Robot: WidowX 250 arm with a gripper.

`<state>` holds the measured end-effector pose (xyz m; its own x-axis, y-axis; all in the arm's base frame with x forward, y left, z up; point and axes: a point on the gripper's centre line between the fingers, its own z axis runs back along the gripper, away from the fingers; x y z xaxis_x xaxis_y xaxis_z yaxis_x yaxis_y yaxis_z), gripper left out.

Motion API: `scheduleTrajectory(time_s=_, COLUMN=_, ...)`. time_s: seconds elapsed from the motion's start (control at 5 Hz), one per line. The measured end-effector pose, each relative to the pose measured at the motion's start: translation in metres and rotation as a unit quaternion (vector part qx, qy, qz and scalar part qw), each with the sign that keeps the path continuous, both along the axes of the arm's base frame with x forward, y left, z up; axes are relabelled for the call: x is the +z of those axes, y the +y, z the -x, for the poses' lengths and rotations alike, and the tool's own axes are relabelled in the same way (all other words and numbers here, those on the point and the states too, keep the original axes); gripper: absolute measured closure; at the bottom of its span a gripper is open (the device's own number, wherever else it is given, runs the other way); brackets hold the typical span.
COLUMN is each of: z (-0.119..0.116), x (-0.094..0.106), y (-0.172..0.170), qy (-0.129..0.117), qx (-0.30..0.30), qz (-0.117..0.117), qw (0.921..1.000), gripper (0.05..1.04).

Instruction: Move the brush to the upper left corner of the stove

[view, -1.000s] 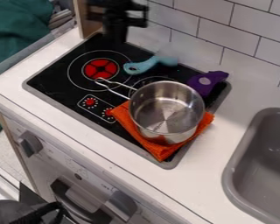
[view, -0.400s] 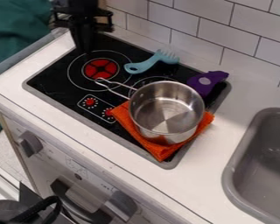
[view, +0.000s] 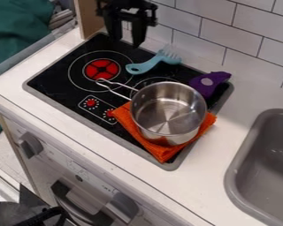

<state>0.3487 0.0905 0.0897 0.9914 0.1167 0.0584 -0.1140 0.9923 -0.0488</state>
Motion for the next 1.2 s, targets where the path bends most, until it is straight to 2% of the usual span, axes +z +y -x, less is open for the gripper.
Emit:
scheduleTrajectory(time_s=0.2, z=-0.015, x=-0.014, y=-0.015, qy=0.012, qx=-0.021, qz=0.0, qw=0.9997, gripper=0.077)
scheduleTrajectory(time_s=0.6, z=-0.034, x=-0.031, y=-0.015, qy=0.018, qx=-0.032, qz=0.005, qw=0.9993, gripper=0.079)
scheduleTrajectory(time_s=1.0, z=-0.043, x=-0.045, y=-0.041, qy=0.029, qx=-0.058, qz=0.032, qw=0.9974, gripper=0.079)
scheduleTrajectory(time_s=1.2, z=-0.043, x=-0.049, y=-0.039, qy=0.046, qx=-0.058, qz=0.03, qw=0.9968, gripper=0.133)
